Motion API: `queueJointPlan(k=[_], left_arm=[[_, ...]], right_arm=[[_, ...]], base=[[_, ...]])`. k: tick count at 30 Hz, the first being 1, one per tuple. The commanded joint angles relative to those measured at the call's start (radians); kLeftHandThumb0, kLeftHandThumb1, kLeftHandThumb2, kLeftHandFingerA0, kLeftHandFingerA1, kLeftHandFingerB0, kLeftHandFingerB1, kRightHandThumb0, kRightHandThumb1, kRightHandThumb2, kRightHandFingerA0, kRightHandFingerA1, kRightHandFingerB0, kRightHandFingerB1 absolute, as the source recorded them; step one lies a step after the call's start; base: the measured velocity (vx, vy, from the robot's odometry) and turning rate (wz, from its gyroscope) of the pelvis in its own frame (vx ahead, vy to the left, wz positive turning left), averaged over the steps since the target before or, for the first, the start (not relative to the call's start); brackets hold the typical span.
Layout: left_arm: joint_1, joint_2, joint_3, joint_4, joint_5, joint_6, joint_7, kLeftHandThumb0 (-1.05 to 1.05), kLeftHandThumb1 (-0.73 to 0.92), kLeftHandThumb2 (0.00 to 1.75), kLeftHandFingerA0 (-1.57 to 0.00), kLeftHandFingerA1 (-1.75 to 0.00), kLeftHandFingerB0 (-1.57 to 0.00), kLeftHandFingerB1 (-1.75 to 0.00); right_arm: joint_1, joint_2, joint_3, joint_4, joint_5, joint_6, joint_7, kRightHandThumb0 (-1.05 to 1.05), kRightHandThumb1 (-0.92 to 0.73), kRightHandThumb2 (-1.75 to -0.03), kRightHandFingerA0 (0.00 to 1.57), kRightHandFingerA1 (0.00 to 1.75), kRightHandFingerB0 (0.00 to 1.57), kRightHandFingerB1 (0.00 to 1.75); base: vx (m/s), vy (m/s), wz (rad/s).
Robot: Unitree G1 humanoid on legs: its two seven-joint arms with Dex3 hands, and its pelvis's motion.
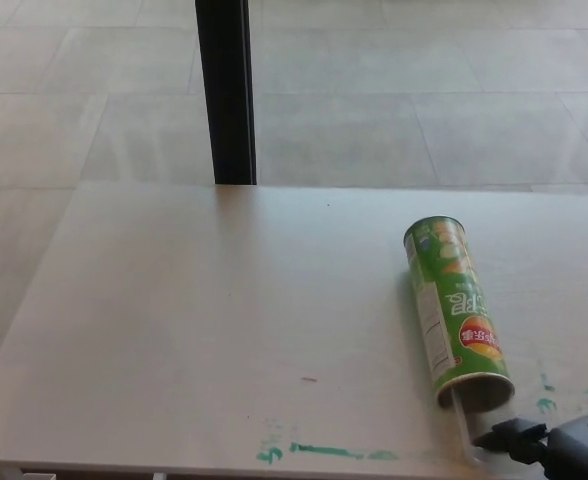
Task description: Use the finger on the right hand of the robot to pull out the chips tray kept inside a container in the middle of the desk
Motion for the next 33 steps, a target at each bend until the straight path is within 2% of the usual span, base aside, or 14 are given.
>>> queueJointPlan(k=[1, 10, 11, 12, 13, 17, 25, 30, 33], left_arm=[[0.005, 0.019, -0.003, -0.001, 0.001, -0.011, -0.002, -0.49, 0.71, 0.61, -0.54, -0.7, -0.52, -0.52], [0.0, 0.023, 0.007, 0.004, -0.009, -0.005, -0.005, -0.48, 0.71, 0.61, -0.54, -0.67, -0.55, -0.53], [0.0, 0.024, 0.005, 0.004, -0.006, -0.01, -0.004, -0.48, 0.7, 0.61, -0.54, -0.68, -0.54, -0.52], [-0.002, 0.024, 0.0, 0.009, 0.001, -0.01, 0.004, -0.46, 0.71, 0.61, -0.54, -0.67, -0.52, -0.5], [-0.003, 0.025, -0.006, 0.011, 0.009, -0.009, 0.009, -0.49, 0.7, 0.61, -0.56, -0.7, -0.51, -0.49], [-0.004, 0.027, -0.009, 0.008, 0.006, -0.01, 0.002, -0.5, 0.7, 0.61, -0.53, -0.69, -0.53, -0.52], [-0.007, 0.031, -0.011, 0.009, 0.006, -0.007, 0.007, -0.49, 0.71, 0.61, -0.55, -0.69, -0.54, -0.52], [-0.001, 0.034, -0.008, 0.012, 0.002, -0.011, 0.001, -0.49, 0.71, 0.61, -0.55, -0.69, -0.51, -0.5], [0.001, 0.034, -0.003, 0.005, -0.004, -0.005, -0.001, -0.48, 0.7, 0.61, -0.54, -0.68, -0.5, -0.5]], right_arm=[[0.08, -0.042, -0.012, -0.045, 0.021, -0.001, 0.083, -0.18, -0.57, -0.58, 0.86, 1.32, 0.49, 0.41], [0.155, -0.056, -0.032, -0.12, 0.044, 0.012, 0.128, -0.2, -0.6, -0.6, 0.85, 1.39, 0.48, 0.41], [0.17, -0.051, -0.039, -0.125, 0.058, 0.007, 0.12, -0.18, -0.59, -0.57, 0.87, 1.38, 0.5, 0.41], [0.177, -0.051, -0.041, -0.124, 0.056, -0.001, 0.111, -0.19, -0.56, -0.57, 0.89, 1.26, 0.51, 0.42], [0.192, -0.047, -0.04, -0.13, 0.061, 0.009, 0.123, -0.19, -0.6, -0.59, 0.83, 1.32, 0.47, 0.41], [0.226, -0.033, -0.043, -0.13, 0.068, -0.003, 0.098, -0.17, -0.59, -0.58, 0.82, 1.36, 0.48, 0.42], [0.27, -0.029, -0.046, -0.139, 0.051, -0.024, 0.06, -0.19, -0.59, -0.57, 0.87, 1.38, 0.48, 0.42], [0.305, -0.036, -0.064, -0.156, 0.042, -0.006, 0.057, -0.17, -0.62, -0.58, 0.8, 1.41, 0.45, 0.42], [0.328, -0.043, -0.088, -0.178, 0.067, 0.002, 0.075, -0.17, -0.62, -0.59, 0.81, 1.4, 0.45, 0.42]], base=[[0.0, 0.0, 0.0], [0.0, 0.0, 0.0], [0.0, 0.0, 0.0], [0.0, 0.0, 0.0], [0.0, 0.0, 0.0], [0.0, 0.0, 0.0], [0.0, 0.0, 0.0], [0.0, 0.0, 0.0], [0.0, 0.0, 0.0]])
